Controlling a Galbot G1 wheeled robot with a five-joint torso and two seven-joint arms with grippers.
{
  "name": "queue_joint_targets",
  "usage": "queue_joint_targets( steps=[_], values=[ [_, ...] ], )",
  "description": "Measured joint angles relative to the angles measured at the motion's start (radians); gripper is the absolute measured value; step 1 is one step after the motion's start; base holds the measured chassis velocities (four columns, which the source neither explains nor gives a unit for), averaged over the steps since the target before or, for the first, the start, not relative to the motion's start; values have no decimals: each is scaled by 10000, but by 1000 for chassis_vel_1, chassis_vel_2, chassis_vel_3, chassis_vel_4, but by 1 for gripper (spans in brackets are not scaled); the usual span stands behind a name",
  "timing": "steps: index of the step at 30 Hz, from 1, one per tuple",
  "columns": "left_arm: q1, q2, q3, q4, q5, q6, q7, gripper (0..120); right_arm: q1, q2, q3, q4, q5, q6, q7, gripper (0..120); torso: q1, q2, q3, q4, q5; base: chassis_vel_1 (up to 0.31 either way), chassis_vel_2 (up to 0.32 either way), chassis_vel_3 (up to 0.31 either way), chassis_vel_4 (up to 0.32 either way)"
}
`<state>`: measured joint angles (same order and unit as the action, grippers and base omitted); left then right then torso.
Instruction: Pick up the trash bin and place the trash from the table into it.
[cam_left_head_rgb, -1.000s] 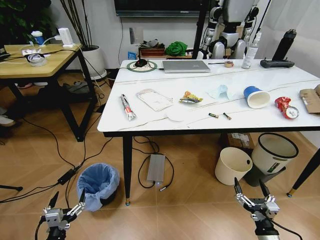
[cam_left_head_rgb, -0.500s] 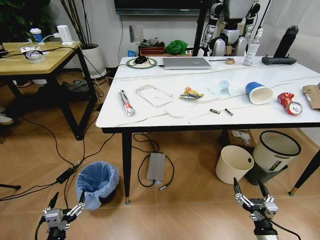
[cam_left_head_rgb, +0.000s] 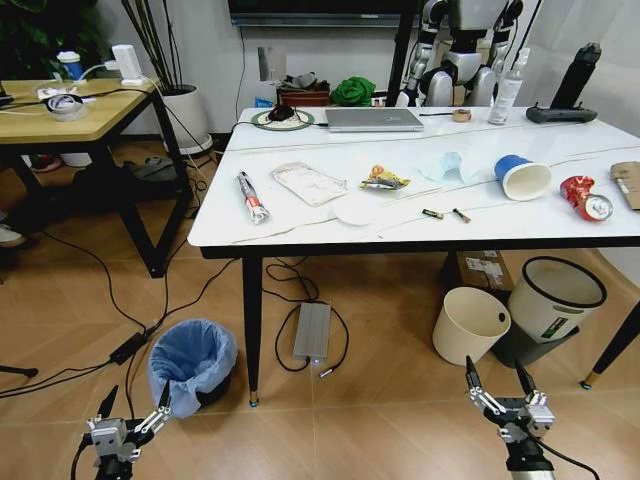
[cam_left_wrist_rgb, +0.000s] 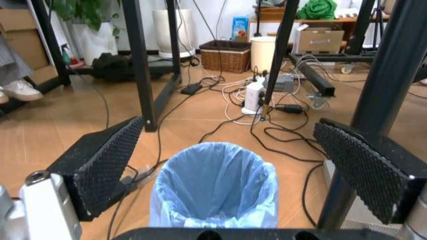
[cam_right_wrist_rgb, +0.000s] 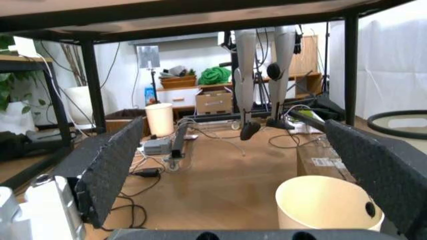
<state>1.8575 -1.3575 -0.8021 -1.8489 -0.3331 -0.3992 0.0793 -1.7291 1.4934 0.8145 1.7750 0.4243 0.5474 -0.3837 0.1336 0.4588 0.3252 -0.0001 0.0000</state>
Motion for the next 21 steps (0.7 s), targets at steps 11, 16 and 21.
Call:
queue_joint_targets(
  steps=[11, 16, 21],
  values=[
    [-58, 1, 3, 64, 3, 27, -13, 100, 55, 0, -13, -20, -6, -11, -1, 100, -170, -468, -296, 0, 0, 0, 0, 0, 0],
    [-77, 2, 3, 76, 2, 33, -16, 100, 60, -1, -11, -23, -5, -17, 0, 100, -223, -635, -410, 0, 0, 0, 0, 0, 0],
    [-79, 0, 5, 104, -3, 33, -18, 100, 65, -1, -8, -38, -6, -20, 2, 100, -298, -850, -550, 0, 0, 0, 0, 0, 0]
  ],
)
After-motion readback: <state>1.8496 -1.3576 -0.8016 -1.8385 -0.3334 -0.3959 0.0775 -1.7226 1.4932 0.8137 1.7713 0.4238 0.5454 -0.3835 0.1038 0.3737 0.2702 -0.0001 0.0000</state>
